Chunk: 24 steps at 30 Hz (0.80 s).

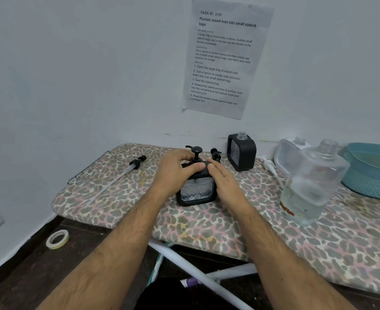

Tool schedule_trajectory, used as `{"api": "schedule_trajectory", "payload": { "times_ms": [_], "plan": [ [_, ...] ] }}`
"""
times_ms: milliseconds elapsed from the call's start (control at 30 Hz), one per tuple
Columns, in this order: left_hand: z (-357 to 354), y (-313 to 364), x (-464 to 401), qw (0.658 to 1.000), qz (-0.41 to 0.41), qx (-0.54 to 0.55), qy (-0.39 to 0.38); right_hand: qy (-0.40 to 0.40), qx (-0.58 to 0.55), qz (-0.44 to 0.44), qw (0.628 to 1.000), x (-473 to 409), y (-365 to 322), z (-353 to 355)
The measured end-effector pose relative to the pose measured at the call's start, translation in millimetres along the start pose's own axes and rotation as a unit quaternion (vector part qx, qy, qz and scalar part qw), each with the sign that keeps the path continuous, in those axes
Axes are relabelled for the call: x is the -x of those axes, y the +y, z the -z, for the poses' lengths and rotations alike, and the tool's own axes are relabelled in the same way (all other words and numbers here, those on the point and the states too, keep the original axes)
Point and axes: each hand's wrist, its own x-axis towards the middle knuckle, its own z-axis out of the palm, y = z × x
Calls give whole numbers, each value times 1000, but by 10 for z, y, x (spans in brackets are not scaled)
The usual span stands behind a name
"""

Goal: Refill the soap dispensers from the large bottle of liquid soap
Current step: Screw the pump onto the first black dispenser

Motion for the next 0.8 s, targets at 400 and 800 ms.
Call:
{"api": "schedule_trajectory", "payload": {
  "times_ms": [400, 800],
  "plan": [
    [103, -52, -59, 992, 25, 33, -123, -9, -4, -3, 1000, 39, -7, -2],
    [-77, 4, 80, 995, 67, 64, 39, -8, -3, -6, 1000, 30, -4, 27]
  ]
}}
